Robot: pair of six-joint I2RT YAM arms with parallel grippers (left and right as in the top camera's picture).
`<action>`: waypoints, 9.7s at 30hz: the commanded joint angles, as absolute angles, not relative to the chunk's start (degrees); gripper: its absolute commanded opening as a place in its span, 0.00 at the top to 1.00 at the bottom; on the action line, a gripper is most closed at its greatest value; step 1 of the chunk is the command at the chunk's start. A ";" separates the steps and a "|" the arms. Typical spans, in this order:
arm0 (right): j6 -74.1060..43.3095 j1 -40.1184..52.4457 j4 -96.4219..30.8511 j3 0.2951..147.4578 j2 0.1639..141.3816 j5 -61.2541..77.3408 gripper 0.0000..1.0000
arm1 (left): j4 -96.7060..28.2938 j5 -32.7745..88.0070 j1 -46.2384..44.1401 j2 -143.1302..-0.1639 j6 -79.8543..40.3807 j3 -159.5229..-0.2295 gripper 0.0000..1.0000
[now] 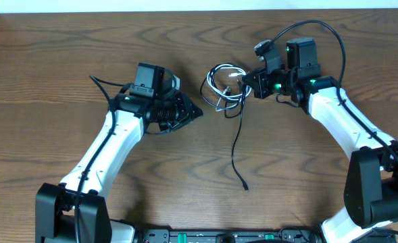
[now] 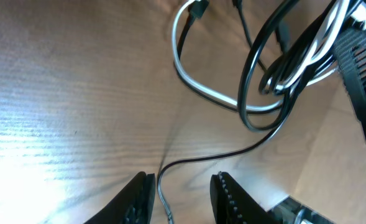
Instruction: Untangle cables
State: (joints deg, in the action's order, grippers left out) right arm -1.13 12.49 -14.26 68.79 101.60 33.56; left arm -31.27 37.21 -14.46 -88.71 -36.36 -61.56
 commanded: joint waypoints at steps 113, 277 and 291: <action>-0.16 13.93 -16.27 68.95 100.40 41.12 0.99 | -21.06 36.05 -19.73 -81.34 -19.53 -61.93 0.53; -53.30 21.21 -21.93 67.44 97.23 48.82 0.85 | -19.31 14.81 -19.68 -81.34 -75.29 -61.93 0.92; -59.61 22.46 -18.90 67.44 97.23 43.68 0.89 | -19.14 18.98 -20.60 -81.34 -71.85 -61.93 0.92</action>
